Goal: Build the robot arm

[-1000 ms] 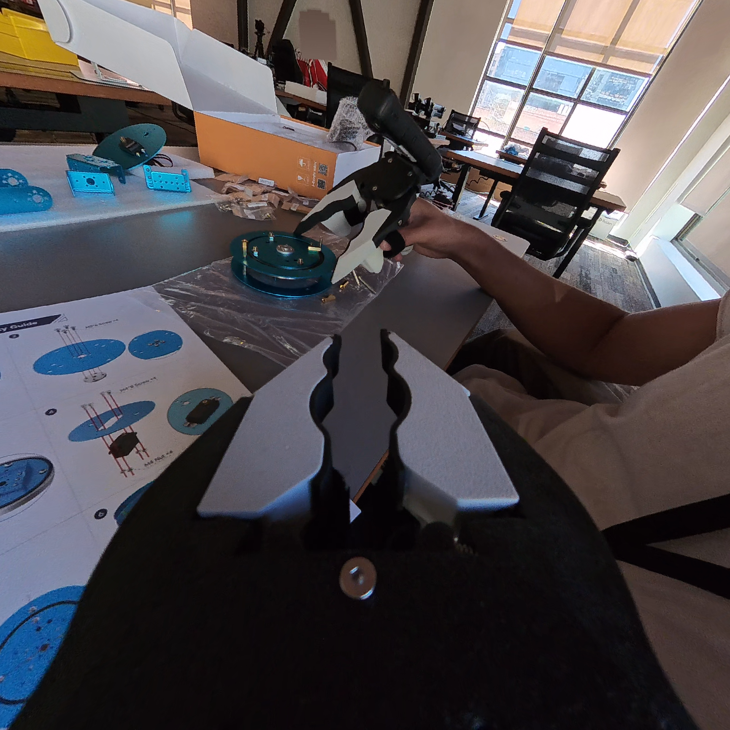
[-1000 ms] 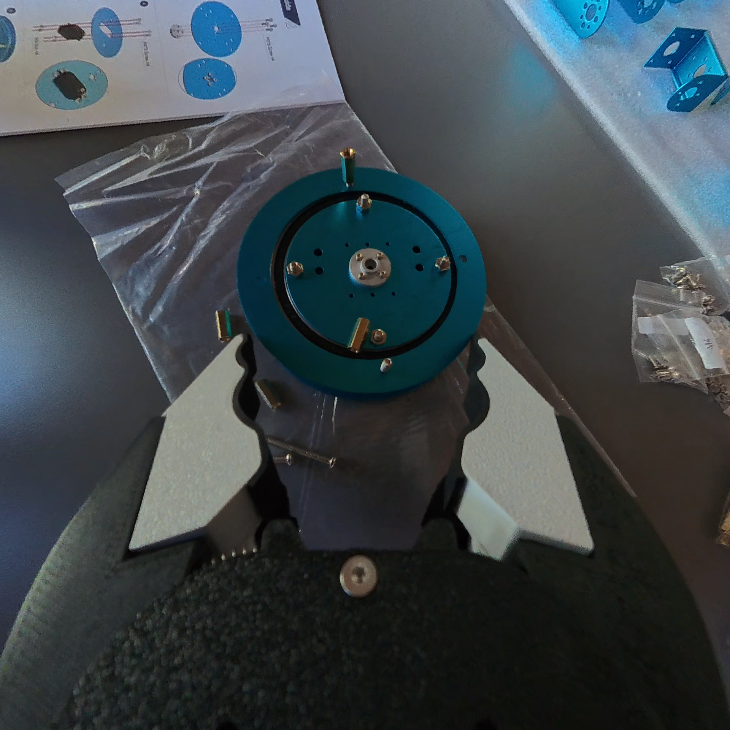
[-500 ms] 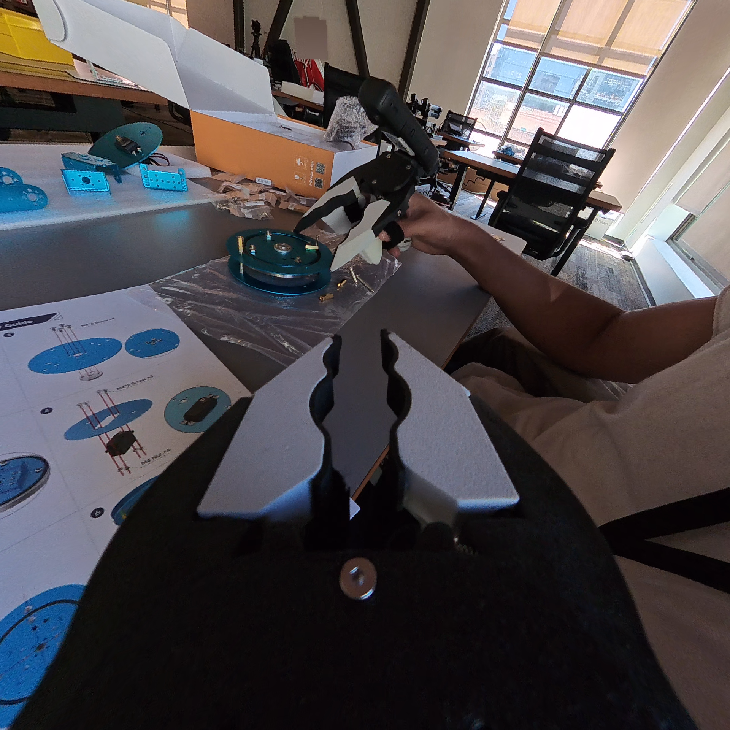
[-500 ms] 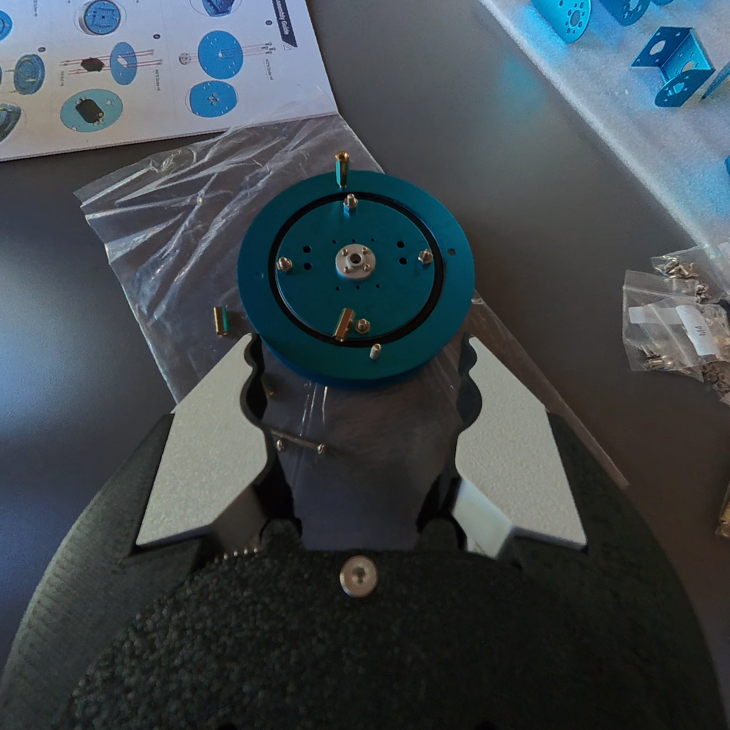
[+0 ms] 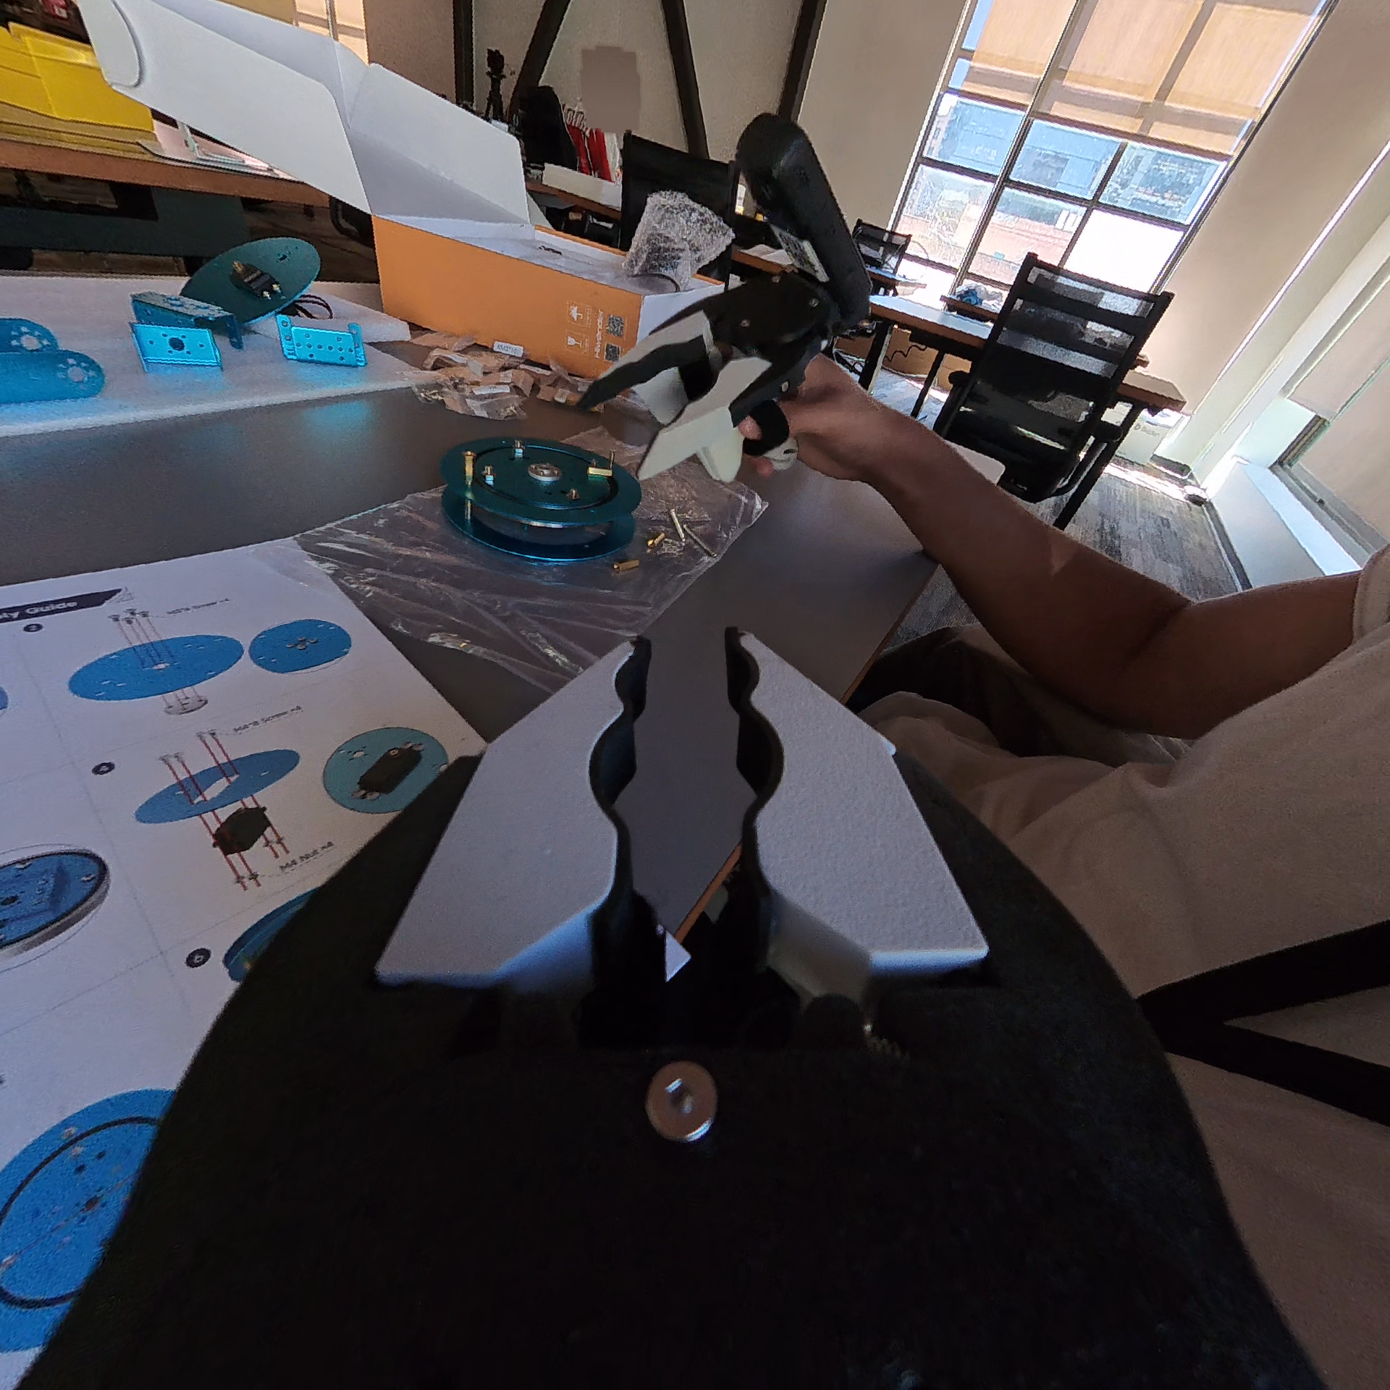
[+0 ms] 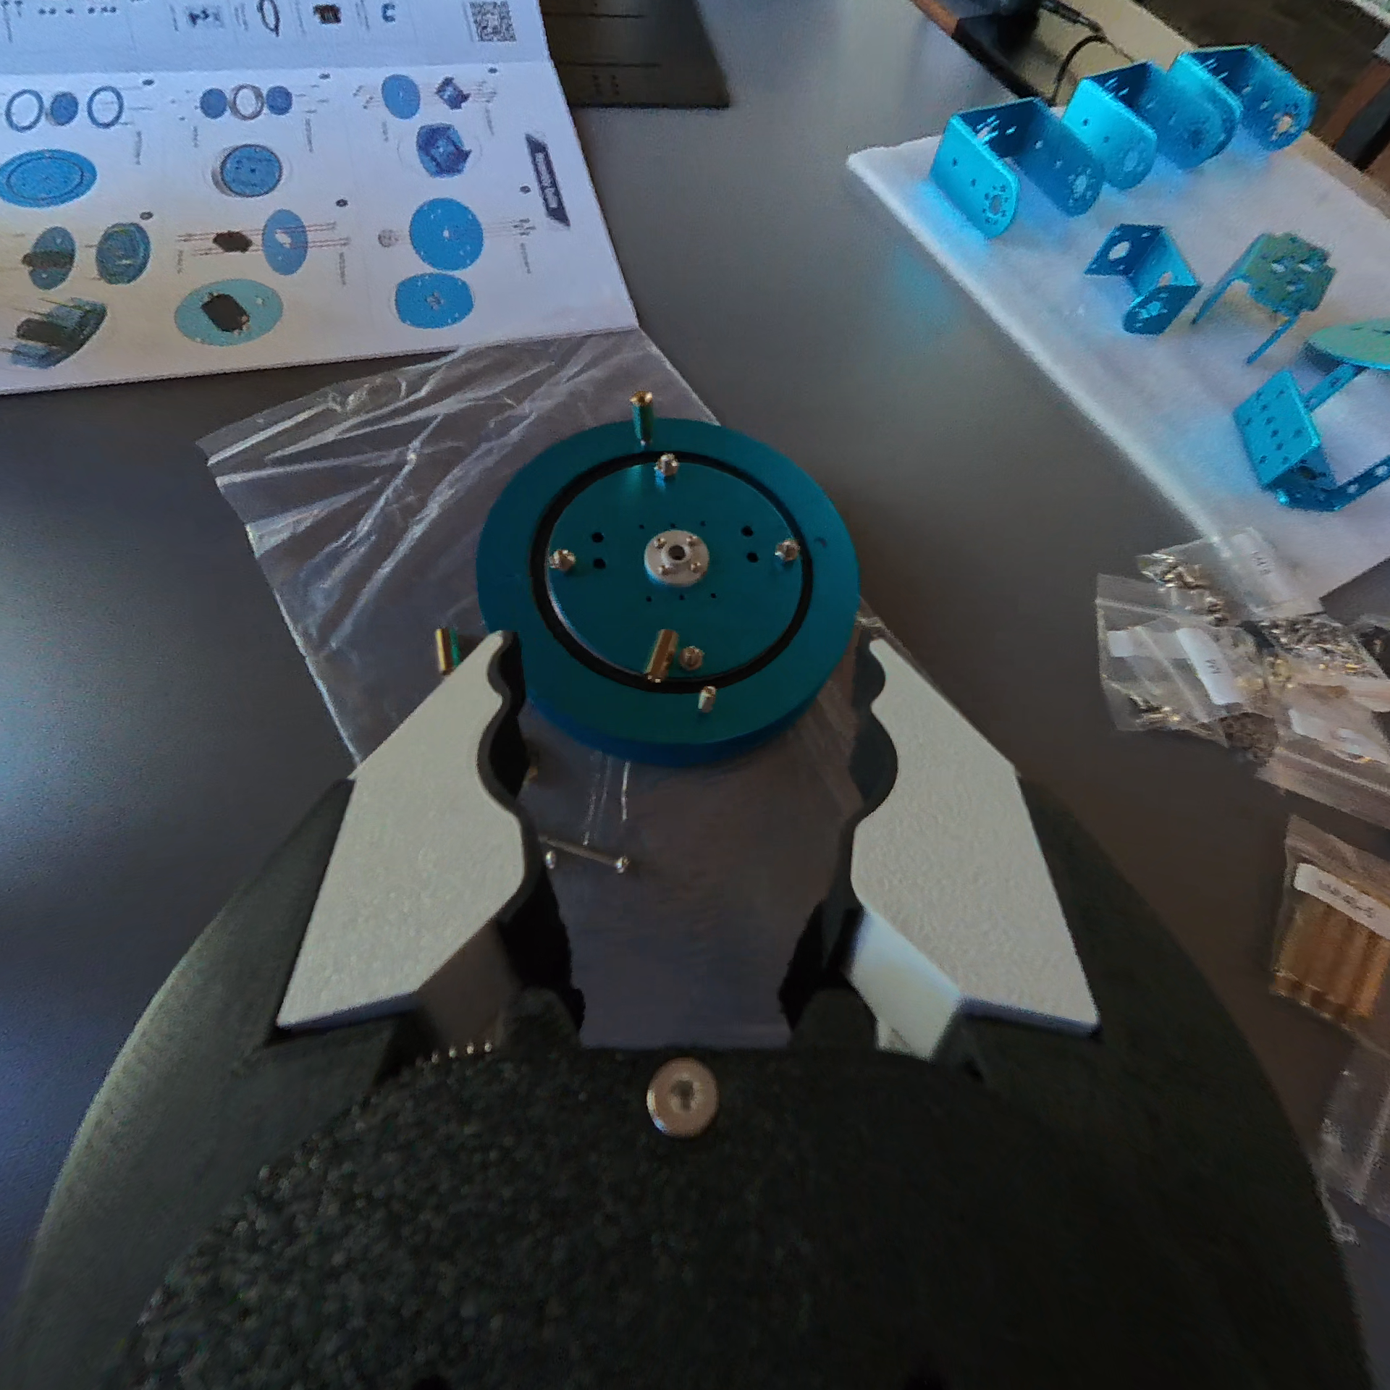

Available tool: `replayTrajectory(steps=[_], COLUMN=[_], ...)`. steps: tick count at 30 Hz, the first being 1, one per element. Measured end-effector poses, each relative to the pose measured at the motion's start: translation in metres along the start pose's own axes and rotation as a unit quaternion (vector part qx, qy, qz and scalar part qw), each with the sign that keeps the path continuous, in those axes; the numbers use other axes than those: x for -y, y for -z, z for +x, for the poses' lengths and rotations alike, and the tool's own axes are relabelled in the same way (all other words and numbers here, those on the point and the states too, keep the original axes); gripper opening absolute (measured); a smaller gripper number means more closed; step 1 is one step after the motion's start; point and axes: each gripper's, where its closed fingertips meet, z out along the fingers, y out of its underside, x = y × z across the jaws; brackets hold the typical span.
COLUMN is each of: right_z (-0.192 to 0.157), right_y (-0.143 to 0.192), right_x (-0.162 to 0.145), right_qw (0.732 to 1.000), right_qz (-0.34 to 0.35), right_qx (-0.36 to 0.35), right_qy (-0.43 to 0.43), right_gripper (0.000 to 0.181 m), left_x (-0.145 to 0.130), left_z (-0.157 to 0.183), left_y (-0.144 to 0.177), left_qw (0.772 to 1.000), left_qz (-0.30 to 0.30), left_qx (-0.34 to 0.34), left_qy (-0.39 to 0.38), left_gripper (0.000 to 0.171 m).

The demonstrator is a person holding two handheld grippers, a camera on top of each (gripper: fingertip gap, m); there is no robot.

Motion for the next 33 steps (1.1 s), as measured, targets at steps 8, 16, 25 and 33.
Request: replayTrajectory(steps=[8, 16, 25, 33], right_z=[-0.005, 0.002, -0.001, -0.004], right_y=[-0.019, -0.015, -0.013, -0.014], right_x=[-0.022, -0.023, -0.022, -0.023], right_qw=[0.998, 0.998, 0.998, 0.998], right_qz=[-0.065, -0.054, -0.045, -0.05], right_qx=[0.01, 0.013, 0.029, 0.035], right_qy=[0.008, -0.012, -0.02, -0.021], right_gripper=[0.107, 0.102, 0.099, 0.099], left_x=[-0.005, -0.003, -0.004, -0.004], left_z=[-0.002, -0.002, -0.001, -0.002], left_y=[0.002, 0.003, 0.001, 0.003], left_qw=[1.0, 1.0, 1.0, 1.0], left_qz=[-0.003, 0.001, -0.001, 0.001], left_qx=[-0.001, -0.003, -0.005, -0.004], left_qy=[0.005, 0.007, 0.006, 0.007], left_gripper=[0.02, 0.02, 0.02, 0.02])
